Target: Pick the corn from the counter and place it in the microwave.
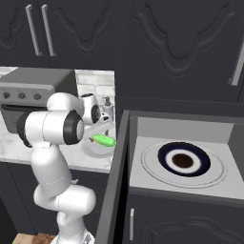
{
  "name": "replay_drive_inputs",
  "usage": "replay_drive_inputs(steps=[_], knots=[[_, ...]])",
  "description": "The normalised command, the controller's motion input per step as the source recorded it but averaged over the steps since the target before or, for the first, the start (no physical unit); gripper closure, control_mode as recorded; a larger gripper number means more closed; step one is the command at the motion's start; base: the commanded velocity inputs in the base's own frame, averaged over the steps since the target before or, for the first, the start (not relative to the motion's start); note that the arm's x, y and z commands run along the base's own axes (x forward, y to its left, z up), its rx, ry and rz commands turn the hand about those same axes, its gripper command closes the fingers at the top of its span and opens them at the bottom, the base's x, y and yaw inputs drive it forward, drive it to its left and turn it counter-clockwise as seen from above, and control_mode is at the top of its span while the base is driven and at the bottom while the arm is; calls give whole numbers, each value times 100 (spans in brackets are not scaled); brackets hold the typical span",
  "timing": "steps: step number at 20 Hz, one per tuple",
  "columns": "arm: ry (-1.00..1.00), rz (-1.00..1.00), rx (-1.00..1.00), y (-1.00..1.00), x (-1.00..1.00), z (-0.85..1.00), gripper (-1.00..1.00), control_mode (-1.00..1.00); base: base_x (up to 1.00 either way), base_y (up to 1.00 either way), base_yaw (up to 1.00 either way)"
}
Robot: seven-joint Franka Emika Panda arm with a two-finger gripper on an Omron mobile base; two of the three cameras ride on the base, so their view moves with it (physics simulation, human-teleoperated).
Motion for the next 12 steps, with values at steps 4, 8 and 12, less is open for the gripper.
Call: replay_drive_inputs(steps=[4, 8, 12], knots=[[7, 4, 0, -19, 21, -43, -100, -100, 0, 0, 0], [1, 5, 0, -28, 16, -32, -100, -100, 0, 0, 0], [1, 6, 0, -20, 2, -36, -100, -100, 0, 0, 0]])
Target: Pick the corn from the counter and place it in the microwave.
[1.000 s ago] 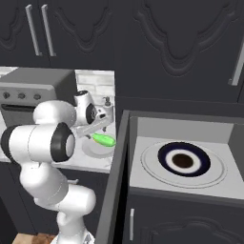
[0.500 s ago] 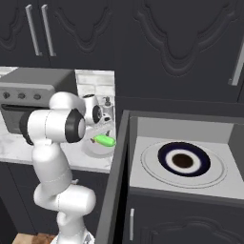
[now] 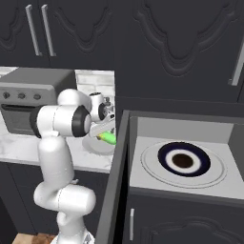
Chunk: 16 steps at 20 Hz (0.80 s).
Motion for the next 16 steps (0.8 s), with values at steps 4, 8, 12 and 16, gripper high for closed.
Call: replay_drive_inputs(steps=[4, 8, 12, 16], knots=[[6, 4, 0, -7, 0, -54, -100, -100, 0, 0, 0], [3, 5, 0, -3, 0, -52, -100, -100, 0, 0, 0], [0, 4, 0, 0, -2, -40, 100, -100, 0, 0, 0], [-3, 5, 0, 0, -33, -8, 100, -100, 0, 0, 0]])
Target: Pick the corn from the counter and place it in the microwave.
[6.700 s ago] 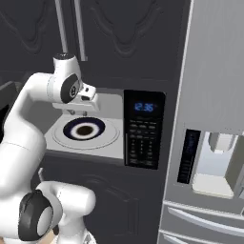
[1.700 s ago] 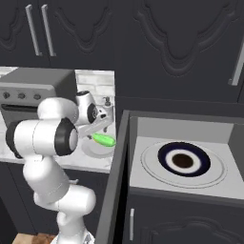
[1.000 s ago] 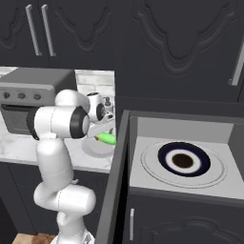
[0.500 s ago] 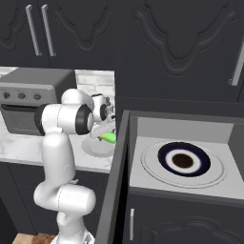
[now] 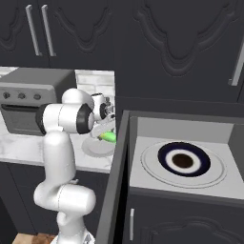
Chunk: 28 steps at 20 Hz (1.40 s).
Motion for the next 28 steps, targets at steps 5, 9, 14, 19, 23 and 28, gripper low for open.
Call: replay_drive_inputs(steps=[5, 9, 14, 19, 23, 28], knots=[[-18, 1, 1, 0, -87, 9, 100, -100, 0, 0, 0], [-13, 0, 11, 1, -100, 42, 100, -100, 0, 0, 0], [-2, 0, 19, 12, -100, 83, 100, -100, 0, 0, 0], [6, -6, 11, 6, -100, 100, 100, -100, 0, 0, 0], [1, -8, 6, 2, -100, 97, 100, -100, 0, 0, 0], [0, -7, 1, 0, -100, 82, 100, -100, 0, 0, 0]])
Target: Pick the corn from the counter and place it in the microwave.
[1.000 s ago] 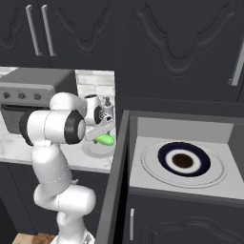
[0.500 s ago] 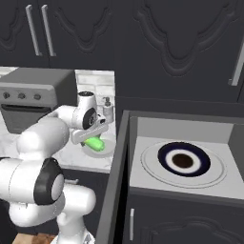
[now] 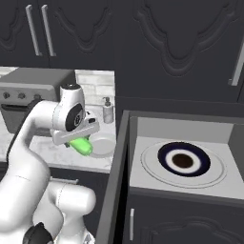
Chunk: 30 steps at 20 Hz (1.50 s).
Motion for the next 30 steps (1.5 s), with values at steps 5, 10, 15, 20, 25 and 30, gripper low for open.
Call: replay_drive_inputs(steps=[5, 10, 15, 20, 25, 30], knots=[[-2, -13, 0, 0, -100, 65, 100, -100, 0, 0, 0], [0, -19, 1, 0, -100, 44, 100, -100, 0, 0, 0], [0, -4, 0, 0, -21, 4, 100, 100, -1, 0, 0], [0, 0, 0, 0, 0, 0, 100, 100, -97, 4, -3], [0, 0, 0, 0, 0, 0, 100, 100, -100, 2, -16], [0, 0, 0, 0, 0, 0, 100, 100, -100, 10, -21]])
